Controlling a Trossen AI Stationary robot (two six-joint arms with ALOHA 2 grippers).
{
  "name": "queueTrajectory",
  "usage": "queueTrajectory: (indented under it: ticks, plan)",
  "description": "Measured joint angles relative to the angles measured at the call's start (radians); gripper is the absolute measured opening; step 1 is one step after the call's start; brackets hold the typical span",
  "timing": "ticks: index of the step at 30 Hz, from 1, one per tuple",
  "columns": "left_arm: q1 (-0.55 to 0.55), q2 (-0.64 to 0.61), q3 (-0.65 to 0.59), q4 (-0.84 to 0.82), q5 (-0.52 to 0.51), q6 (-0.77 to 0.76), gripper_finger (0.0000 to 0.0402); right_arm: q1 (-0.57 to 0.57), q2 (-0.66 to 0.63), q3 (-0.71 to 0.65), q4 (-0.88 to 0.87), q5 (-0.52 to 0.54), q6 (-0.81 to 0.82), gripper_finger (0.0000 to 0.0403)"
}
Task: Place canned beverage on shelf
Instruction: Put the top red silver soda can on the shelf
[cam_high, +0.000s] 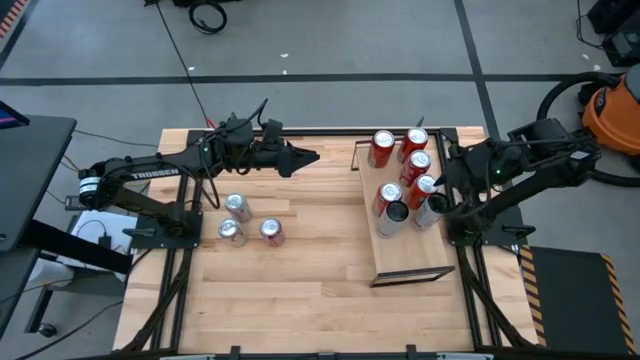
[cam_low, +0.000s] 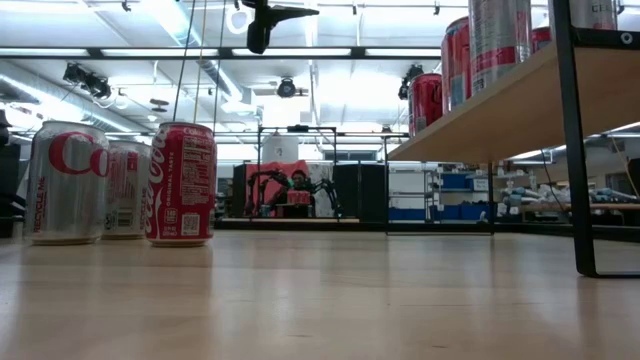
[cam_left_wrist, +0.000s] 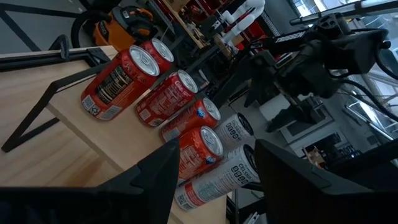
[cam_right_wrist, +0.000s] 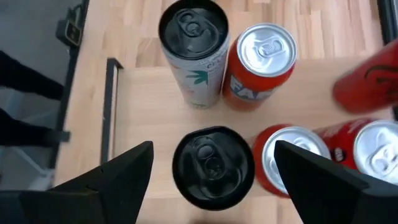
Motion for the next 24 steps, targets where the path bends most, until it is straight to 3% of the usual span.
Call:
queueTrajectory:
  ticks: [7,15,21,24]
  plan:
    - [0.0,0.0,0.0,0.0,0.018,-0.004,0.0217,0.0,-0.034,0.0,0.0,-0.023,0.1,0.0329]
    - [-0.002,0.0,0.0,0.007,0.022,0.004,0.0217,0.0,-0.004,0.0,0.09,0.105,0.129,0.0312]
    - [-0.055,0.0,0.0,0.122,0.055,0.163,0.0217,-0.017,0.034,0.0,0.287,0.22,0.148,0.0299]
    - [-0.087,0.0,0.0,0.178,0.049,0.224,0.0217,-0.042,0.045,0.0,0.341,0.229,0.157,0.0288]
